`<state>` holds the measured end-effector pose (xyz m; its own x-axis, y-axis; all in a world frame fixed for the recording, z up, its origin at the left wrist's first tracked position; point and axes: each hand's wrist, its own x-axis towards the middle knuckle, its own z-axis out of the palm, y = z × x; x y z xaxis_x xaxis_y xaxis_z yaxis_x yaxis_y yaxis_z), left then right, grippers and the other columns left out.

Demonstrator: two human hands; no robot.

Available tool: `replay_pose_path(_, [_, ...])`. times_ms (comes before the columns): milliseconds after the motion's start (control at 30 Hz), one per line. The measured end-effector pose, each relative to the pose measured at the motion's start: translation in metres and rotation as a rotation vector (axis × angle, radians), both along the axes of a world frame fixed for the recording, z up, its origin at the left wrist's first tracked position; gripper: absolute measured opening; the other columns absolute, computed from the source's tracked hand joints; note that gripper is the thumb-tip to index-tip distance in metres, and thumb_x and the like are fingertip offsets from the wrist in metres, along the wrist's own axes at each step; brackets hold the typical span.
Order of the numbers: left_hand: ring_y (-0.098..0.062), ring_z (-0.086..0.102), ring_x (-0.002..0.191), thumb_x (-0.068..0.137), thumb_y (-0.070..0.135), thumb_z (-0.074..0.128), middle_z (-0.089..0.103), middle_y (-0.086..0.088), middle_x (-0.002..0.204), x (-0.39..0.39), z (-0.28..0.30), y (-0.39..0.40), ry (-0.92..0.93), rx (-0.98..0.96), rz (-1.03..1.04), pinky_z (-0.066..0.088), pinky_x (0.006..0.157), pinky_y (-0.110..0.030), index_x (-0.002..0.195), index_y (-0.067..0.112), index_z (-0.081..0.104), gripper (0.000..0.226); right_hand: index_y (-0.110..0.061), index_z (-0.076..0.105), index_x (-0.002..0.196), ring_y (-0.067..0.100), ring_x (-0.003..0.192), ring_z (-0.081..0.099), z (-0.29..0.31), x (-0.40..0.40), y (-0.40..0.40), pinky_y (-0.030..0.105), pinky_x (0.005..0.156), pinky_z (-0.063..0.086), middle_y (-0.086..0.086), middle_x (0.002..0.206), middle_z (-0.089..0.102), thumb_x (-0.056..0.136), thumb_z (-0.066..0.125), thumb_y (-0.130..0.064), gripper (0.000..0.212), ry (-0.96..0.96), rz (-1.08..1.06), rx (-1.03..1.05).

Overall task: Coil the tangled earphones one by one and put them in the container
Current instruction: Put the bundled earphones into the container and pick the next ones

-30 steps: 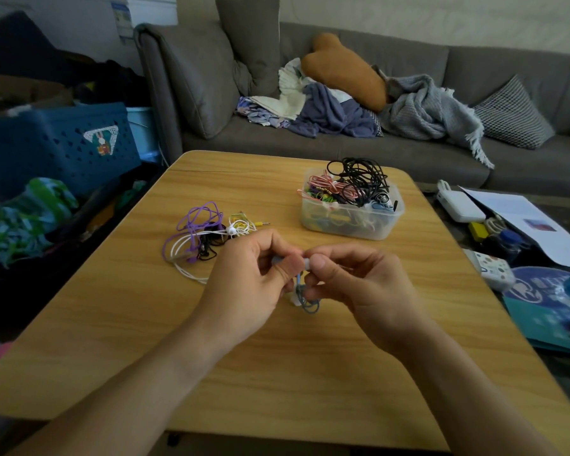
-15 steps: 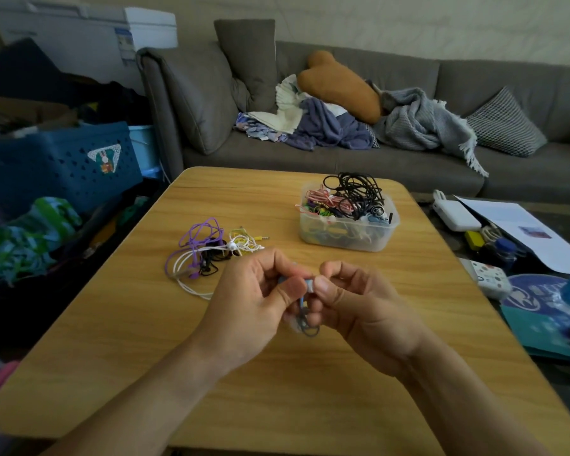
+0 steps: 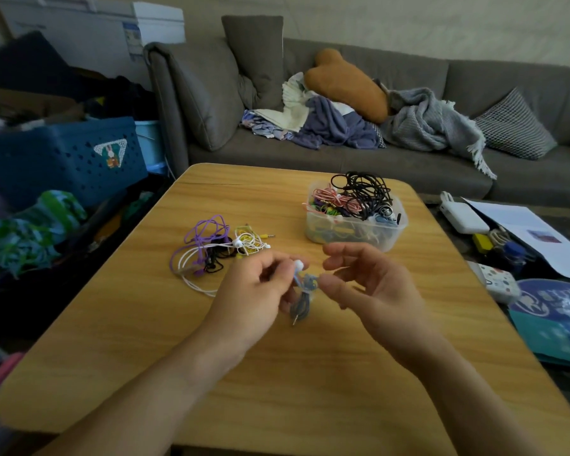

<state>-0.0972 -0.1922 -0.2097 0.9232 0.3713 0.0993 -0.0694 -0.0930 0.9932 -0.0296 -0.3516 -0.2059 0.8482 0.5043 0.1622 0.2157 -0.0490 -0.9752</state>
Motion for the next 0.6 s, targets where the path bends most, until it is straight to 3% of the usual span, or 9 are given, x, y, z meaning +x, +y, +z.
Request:
replay_pose_path(100, [-0.014,0.054,0.056,0.100,0.005,0.048,0.061,-0.008,0.077,0.002,0.004,0.007,0.126,-0.222,0.053,0.042,0.047,-0.021,0.096,0.002,0.067,0.019,-0.033,0.066,0.110,-0.007,0.071,0.056,-0.003,0.004,0.001,0.011,0.065,0.043,-0.015,0.095,0.061,0.082,0.074,-0.011,0.036,-0.339,-0.141,-0.434])
replay_pose_path(167, [-0.017,0.055,0.058,0.099,0.005,0.049,0.060,-0.013,0.083,0.003,0.004,0.013,0.185,-0.271,0.053,0.040,0.044,-0.021,0.100,-0.003,0.065,0.018,-0.034,0.068,0.104,-0.005,0.063,0.052,0.003,0.009,-0.001,0.006,0.058,0.038,-0.018,0.090,0.055,0.082,0.067,-0.006,0.036,-0.413,-0.232,-0.549])
replay_pose_path(300, [-0.018,0.060,0.067,0.093,0.002,0.059,0.067,-0.013,0.082,-0.002,0.000,0.021,0.210,-0.078,-0.007,0.044,0.053,-0.024,0.097,0.005,0.069,0.011,-0.035,0.071,0.092,-0.002,0.068,0.051,0.013,0.023,-0.024,0.011,0.055,0.033,-0.021,0.084,0.057,0.085,0.068,-0.017,0.020,-0.363,-0.220,-0.713])
replay_pose_path(400, [-0.017,0.062,0.065,0.089,-0.004,0.060,0.070,-0.012,0.080,-0.004,-0.003,0.026,0.208,0.034,-0.033,0.051,0.062,-0.024,0.097,0.009,0.068,0.018,-0.037,0.069,0.100,0.000,0.088,0.055,0.010,0.030,-0.030,0.012,0.061,0.037,-0.021,0.093,0.061,0.086,0.068,-0.022,0.020,-0.355,-0.190,-0.781])
replay_pose_path(533, [-0.022,0.071,0.079,0.087,-0.015,0.057,0.072,-0.011,0.090,-0.005,-0.006,0.024,0.208,0.092,-0.104,0.056,0.072,-0.023,0.102,0.011,0.066,0.031,-0.035,0.068,0.113,0.008,0.094,0.053,-0.002,0.040,-0.016,0.021,0.069,0.037,-0.013,0.097,0.061,0.092,0.064,-0.029,0.023,-0.440,-0.252,-0.777])
replay_pose_path(600, [-0.019,0.071,0.075,0.089,-0.017,0.051,0.071,-0.011,0.091,-0.005,-0.005,0.021,0.188,0.151,-0.110,0.057,0.073,-0.023,0.102,0.011,0.064,0.033,-0.033,0.070,0.113,0.012,0.096,0.053,-0.008,0.042,-0.005,0.026,0.075,0.039,-0.010,0.096,0.065,0.092,0.064,-0.031,0.022,-0.479,-0.229,-0.810])
